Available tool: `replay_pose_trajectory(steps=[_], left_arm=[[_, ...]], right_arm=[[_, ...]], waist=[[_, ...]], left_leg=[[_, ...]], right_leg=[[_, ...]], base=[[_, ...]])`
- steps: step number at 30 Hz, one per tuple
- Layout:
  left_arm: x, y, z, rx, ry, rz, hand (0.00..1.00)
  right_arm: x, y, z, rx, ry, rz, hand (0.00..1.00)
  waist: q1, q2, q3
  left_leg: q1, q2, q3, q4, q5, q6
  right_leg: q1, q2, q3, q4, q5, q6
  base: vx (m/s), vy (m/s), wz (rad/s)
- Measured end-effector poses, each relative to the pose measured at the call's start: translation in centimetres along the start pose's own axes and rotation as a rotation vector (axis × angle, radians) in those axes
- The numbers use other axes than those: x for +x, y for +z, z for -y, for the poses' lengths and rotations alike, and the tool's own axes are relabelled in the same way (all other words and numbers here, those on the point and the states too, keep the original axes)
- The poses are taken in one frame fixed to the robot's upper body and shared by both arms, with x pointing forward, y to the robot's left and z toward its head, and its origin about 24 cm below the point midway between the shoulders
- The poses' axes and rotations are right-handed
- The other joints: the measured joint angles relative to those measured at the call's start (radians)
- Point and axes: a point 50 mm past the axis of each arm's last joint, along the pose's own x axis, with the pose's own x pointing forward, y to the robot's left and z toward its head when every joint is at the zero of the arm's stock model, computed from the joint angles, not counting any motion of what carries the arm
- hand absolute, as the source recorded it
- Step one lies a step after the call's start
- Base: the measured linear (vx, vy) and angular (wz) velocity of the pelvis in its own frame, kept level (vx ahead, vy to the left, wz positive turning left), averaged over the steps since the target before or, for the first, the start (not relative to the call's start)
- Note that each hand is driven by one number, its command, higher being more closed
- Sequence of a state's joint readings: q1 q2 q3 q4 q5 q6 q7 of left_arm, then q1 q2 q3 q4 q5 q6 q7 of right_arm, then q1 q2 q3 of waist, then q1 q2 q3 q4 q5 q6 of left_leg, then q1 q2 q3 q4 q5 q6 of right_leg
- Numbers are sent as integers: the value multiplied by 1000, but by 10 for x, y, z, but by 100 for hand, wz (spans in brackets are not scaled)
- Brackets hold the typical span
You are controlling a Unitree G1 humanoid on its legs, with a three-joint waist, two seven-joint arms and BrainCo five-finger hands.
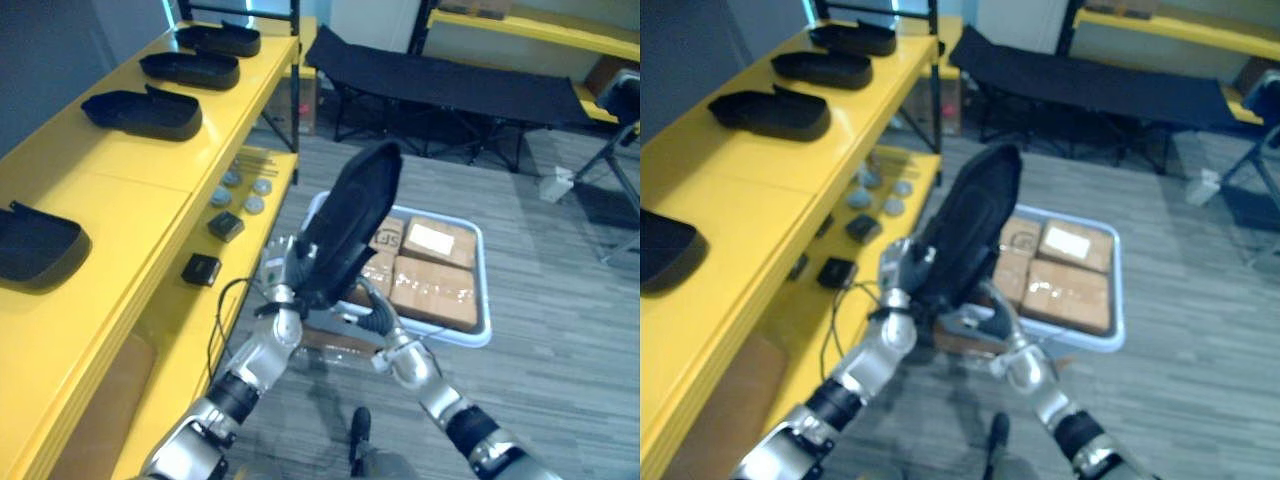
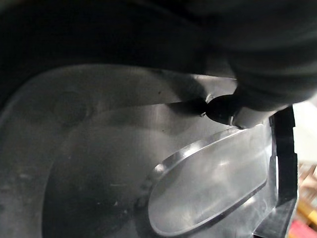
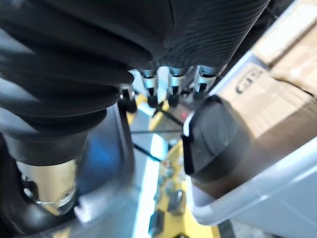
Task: Walk over and take plastic housings, then place them on the shelf
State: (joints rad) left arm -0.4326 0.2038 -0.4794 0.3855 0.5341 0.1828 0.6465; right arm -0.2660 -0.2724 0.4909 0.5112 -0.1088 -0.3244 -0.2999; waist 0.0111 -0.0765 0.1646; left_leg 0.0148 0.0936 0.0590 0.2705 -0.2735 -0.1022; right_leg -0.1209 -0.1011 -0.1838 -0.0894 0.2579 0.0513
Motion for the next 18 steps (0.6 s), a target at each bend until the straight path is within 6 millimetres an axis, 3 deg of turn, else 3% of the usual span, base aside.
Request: replay_pose_trajectory(steps=[4,7,12,18], left_arm=[[-1,-28,-11,77,66,-72,100],[-8,-46,-20,79,156,-151,100],[-12,-69,-39,81,313,-257,100],[-16,-97,-77,-23,628,-394,100]], right_arm=[[5,46,36,155,-201,249,0],[2,62,56,211,-339,341,0],[-13,56,75,250,-489,321,0],[-43,38,100,261,-655,254,0]], waist=[[-10,-9,4],[-15,-9,4],[-17,-9,4],[-27,-7,5]], left_leg=[[1,4,6,0,-4,-2],[3,5,10,-3,-4,-2],[15,4,21,-18,-4,-2],[25,4,38,-26,-4,-2]], right_leg=[[-3,6,8,0,0,0],[-5,8,16,0,0,0],[-5,10,26,0,1,0],[-4,14,49,0,2,0]], base=[[-3,-3,-6],[14,4,-4],[11,6,-6],[-3,6,-9]])
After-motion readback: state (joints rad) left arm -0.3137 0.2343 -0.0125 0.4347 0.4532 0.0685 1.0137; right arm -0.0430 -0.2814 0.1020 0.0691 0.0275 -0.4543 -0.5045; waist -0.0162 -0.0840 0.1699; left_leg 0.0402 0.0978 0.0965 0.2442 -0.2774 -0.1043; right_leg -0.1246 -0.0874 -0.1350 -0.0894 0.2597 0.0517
